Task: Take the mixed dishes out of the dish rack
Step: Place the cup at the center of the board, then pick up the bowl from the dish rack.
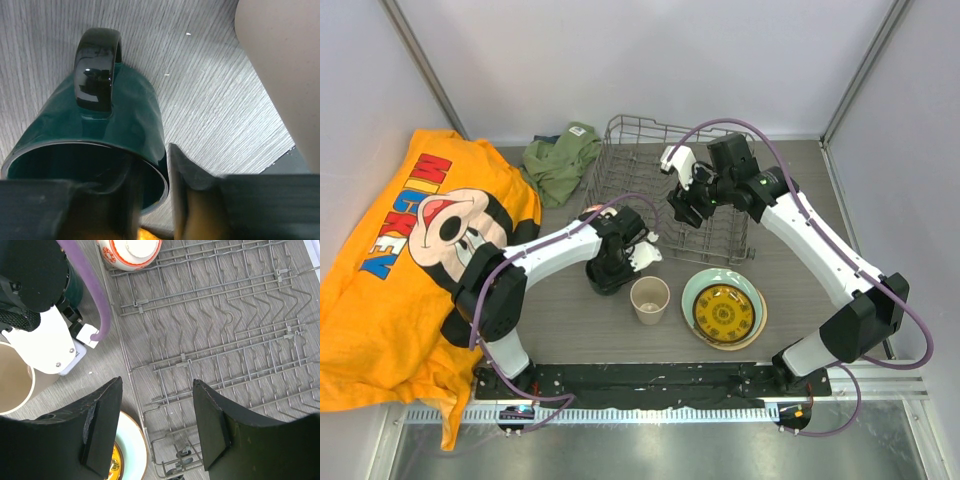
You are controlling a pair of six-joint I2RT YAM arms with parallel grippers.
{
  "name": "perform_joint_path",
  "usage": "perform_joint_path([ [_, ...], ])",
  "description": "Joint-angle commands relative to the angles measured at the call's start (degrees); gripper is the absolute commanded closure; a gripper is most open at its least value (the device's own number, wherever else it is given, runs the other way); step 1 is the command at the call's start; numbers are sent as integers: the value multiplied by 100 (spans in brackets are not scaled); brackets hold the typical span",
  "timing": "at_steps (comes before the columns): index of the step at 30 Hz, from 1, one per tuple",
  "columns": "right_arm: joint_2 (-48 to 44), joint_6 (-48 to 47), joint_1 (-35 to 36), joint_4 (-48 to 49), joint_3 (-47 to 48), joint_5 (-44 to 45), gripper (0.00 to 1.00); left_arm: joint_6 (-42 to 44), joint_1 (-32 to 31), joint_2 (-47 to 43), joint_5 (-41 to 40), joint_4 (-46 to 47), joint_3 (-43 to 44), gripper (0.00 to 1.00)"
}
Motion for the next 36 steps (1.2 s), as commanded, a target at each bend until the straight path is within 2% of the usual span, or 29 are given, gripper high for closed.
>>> perform_joint_path([
  [1, -270, -64, 3, 237, -17, 48, 37, -55, -26, -124, -73, 108, 54, 61],
  [6, -270, -64, -5, 237, -25, 39, 37, -72, -26, -282, -73, 91, 107, 41],
  [9, -279, -55, -5, 228, -25, 22, 37, -81, -26, -414, -47, 30, 203, 37],
  [16, -235, -55, 3, 237, -25, 13, 37, -46, -26, -809, -292, 21, 528, 30],
  [24, -261, -55, -5, 246, -52, -22, 37, 103, 123, -1047, -934, 231, 967, 26],
  [34, -253, 190, 3, 553, -315, -5, 37, -37, 1308, -731, -565, 697, 1627, 16],
  [36, -130, 305, -5, 641, -289, 4, 37, -125, 1459, -626, -276, 837, 1688, 14],
])
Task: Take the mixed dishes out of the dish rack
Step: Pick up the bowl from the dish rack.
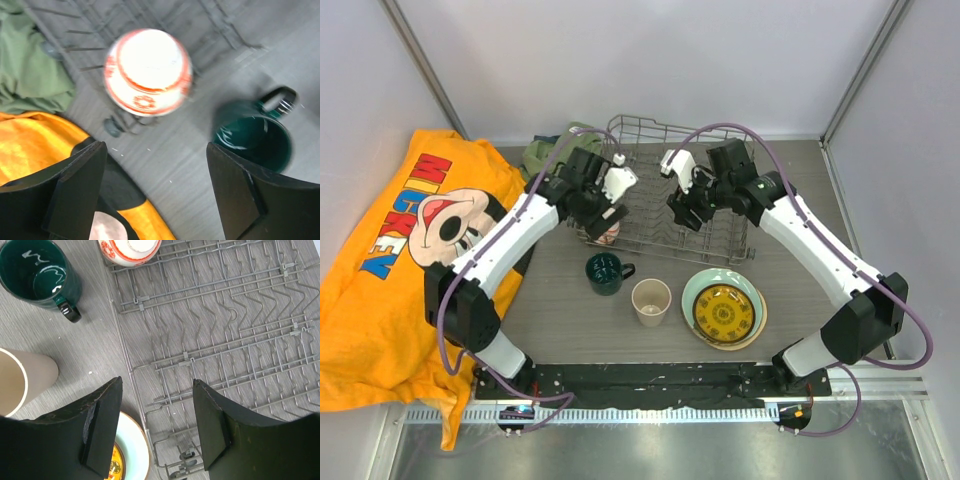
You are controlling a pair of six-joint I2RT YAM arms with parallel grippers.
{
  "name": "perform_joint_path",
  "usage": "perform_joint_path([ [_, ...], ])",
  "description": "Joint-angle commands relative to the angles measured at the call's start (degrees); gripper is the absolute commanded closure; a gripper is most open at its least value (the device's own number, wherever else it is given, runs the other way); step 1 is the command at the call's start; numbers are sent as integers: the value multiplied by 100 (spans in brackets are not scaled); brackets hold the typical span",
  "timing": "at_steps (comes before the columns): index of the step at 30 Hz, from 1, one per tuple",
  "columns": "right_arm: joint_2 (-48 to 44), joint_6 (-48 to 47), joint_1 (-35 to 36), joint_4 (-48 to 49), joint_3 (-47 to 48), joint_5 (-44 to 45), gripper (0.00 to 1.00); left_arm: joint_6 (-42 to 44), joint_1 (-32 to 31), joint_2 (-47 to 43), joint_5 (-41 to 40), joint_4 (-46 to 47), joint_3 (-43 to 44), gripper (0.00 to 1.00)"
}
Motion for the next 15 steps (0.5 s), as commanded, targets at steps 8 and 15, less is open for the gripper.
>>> perform_joint_path([
  [8, 368, 988, 3, 1283, 107, -270, 37, -426, 729, 247, 723, 943, 255, 11],
  [15, 1344, 1437, -5, 1232, 1090, -955, 35, -646, 1089, -34, 1110, 1189, 53, 5],
])
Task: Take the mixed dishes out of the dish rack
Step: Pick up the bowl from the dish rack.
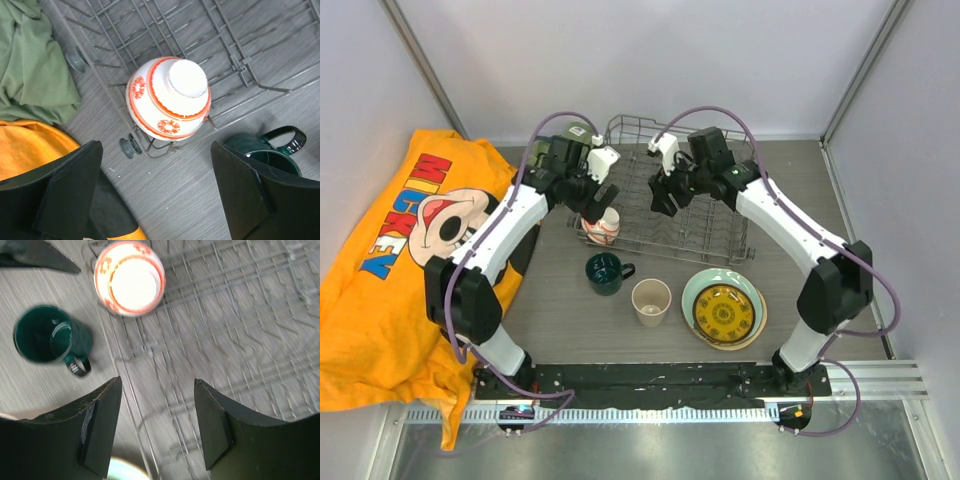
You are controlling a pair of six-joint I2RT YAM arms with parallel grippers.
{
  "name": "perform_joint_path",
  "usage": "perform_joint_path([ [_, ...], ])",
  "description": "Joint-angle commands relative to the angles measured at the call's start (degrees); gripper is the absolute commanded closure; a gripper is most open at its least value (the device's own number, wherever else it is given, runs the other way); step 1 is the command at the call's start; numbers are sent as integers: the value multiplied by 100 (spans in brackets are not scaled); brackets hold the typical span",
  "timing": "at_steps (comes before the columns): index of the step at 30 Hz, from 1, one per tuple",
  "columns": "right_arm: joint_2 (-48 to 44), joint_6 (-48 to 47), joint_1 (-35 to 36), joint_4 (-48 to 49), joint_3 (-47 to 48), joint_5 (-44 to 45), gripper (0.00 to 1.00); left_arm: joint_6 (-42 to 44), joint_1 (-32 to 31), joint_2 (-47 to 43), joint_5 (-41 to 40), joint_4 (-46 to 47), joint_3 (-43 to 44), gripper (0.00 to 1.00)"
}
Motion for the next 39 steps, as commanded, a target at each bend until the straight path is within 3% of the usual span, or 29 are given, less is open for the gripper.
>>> perform_joint_path([
  [1, 561, 434, -5, 320, 700, -586, 34, -204, 237, -357, 395, 470, -98, 4],
  [10, 1600, 732, -5, 452, 1447, -1386, 30, -152, 694, -753, 940, 365, -397, 2],
  [24, 3164, 1137, -14, 391, 2686, -1984, 17, -134, 993, -1140, 1028, 330, -784, 1],
  [39, 3569, 1348, 74, 434, 2968, -2143, 7, -178, 1081, -1202, 1055, 374, -933, 0],
])
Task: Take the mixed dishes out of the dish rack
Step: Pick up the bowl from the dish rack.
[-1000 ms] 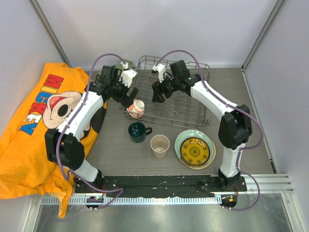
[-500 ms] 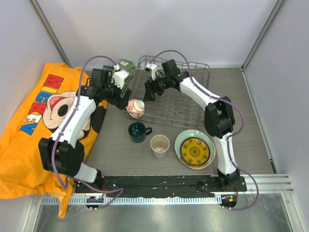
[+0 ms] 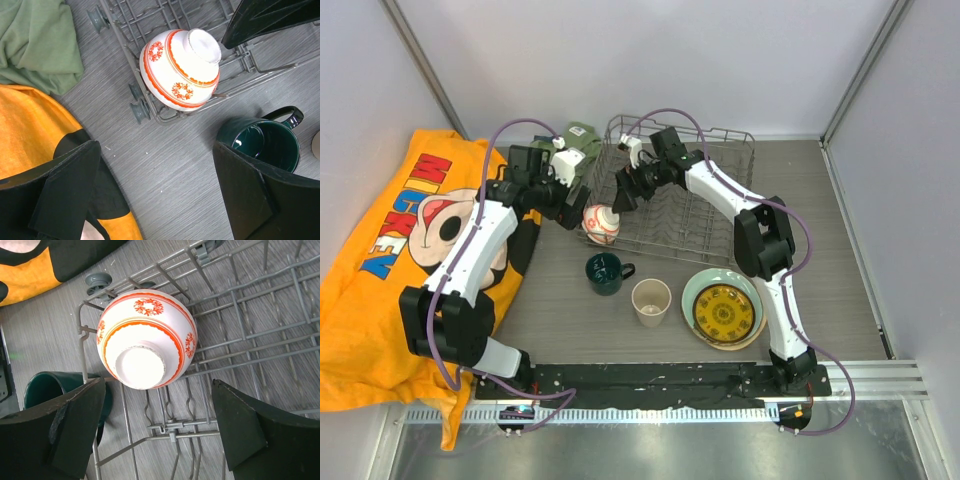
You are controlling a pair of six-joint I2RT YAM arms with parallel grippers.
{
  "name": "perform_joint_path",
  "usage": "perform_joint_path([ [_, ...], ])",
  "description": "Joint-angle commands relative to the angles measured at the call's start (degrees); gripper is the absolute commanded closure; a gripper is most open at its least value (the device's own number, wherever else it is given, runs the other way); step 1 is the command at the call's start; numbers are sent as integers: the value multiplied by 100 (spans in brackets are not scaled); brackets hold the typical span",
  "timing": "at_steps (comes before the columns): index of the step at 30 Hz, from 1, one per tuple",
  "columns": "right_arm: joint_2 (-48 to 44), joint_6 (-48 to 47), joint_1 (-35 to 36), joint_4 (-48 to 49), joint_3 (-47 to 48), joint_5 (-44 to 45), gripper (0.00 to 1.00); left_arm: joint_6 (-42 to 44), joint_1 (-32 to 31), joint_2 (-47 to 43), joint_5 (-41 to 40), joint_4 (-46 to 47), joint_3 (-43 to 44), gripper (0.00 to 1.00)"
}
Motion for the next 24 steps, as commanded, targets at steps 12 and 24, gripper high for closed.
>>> perform_joint_path([
  [12, 66, 157, 227, 196, 286, -180, 6, 52, 93, -332, 121, 182, -252, 0],
  [24, 84, 122, 342, 196, 207, -162, 6, 69, 138, -447, 121, 208, -402, 0],
])
